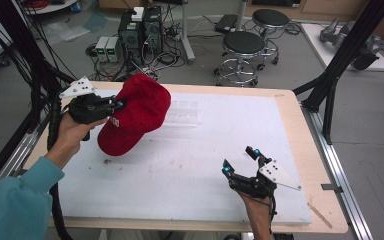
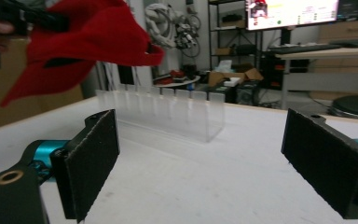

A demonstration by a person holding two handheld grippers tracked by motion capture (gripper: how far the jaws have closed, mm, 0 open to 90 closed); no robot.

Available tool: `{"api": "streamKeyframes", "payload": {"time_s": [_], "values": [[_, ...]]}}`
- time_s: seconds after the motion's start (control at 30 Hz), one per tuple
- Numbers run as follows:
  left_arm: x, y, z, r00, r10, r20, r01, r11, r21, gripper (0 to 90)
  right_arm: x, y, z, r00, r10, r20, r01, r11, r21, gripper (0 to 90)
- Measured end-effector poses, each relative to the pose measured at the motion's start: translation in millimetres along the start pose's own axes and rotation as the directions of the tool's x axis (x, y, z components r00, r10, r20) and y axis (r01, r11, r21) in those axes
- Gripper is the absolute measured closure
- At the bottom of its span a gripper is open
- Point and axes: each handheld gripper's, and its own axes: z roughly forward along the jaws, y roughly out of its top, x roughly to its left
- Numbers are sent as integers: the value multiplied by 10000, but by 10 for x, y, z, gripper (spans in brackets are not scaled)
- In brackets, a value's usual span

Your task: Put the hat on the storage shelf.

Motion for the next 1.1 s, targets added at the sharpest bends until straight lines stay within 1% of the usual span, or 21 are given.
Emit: {"api": "streamKeyframes", "payload": {"time_s": [0.03, 0.07, 0.1, 0.17, 0.27, 0.33, 0.37, 0.43, 0.53, 0.63, 0.7, 0.77, 0.8, 0.83, 0.87, 0.97, 1.03, 1.1], "values": [[-32, -3, 5, 9998, -184, 106, 184, 9998, 6, 851, 28, 19, 12, 10000, 2, -83, -2, 10000, 26, 102], [-44, -8, 9, 9995, -271, 174, 271, 9996, 20, 850, 114, 80, 46, 9993, -37, -361, 39, 10000, 64, 102], [-58, -16, 14, 9988, -391, 292, 389, 9992, 56, 850, 114, 80, 46, 9993, -37, -361, 39, 10000, 64, 102], [-91, -31, 25, 9982, -428, 427, 424, 9990, 111, 850, 189, 133, 74, 9982, -103, -587, 109, 9999, 97, 102], [-141, -60, 41, 9972, -411, 617, 404, 9991, 138, 850, 314, 208, 102, 9956, -57, -936, 81, 9996, 257, 102], [-178, -78, 53, 9966, -382, 731, 375, 9992, 109, 851, 377, 240, 117, 9940, -109, -1085, 149, 9992, 360, 102], [-199, -85, 58, 9960, -386, 803, 382, 9992, 76, 851, 415, 256, 125, 9922, -124, -1238, 178, 9989, 426, 102], [-245, -94, 70, 9952, -362, 914, 369, 9993, -64, 851, 487, 285, 148, 9894, -72, -1451, 152, 9984, 540, 102], [-320, -86, 96, 9931, -291, 1135, 330, 9989, -325, 851, 592, 330, 202, 9827, 15, -1854, 115, 9975, 691, 102], [-396, -62, 133, 9915, -131, 1296, 188, 9989, -425, 851, 673, 363, 253, 9771, 130, -2123, 40, 9968, 796, 102], [-435, -51, 156, 9906, -82, 1366, 137, 9991, -395, 851, 725, 371, 288, 9751, 145, -2212, 27, 9970, 773, 102], [-478, -41, 182, 9896, 17, 1440, 34, 9994, -352, 850, 773, 362, 327, 9716, 270, -2353, -84, 9968, 794, 102], [-491, -38, 190, 9892, 47, 1468, 1, 9995, -330, 851, 805, 350, 352, 9690, 420, -2435, -213, 9960, 870, 102], [-509, -34, 201, 9888, 61, 1494, -12, 9995, -330, 851, 847, 326, 394, 9645, 530, -2586, -297, 9952, 932, 103], [-527, -30, 211, 9882, 58, 1532, -8, 9995, -328, 851, 847, 326, 394, 9645, 530, -2586, -297, 9952, 932, 103], [-575, -14, 238, 9868, 63, 1616, 1, 9992, -396, 850, 914, 289, 457, 9601, 580, -2737, -265, 9927, 1174, 102], [-601, -4, 252, 9861, 66, 1663, 2, 9992, -406, 850, 947, 270, 488, 9595, 608, -2750, -281, 9922, 1212, 102], [-627, 7, 270, 9853, 64, 1706, 9, 9991, -429, 850, 979, 251, 515, 9566, 751, -2814, -405, 9911, 1268, 102]]}}
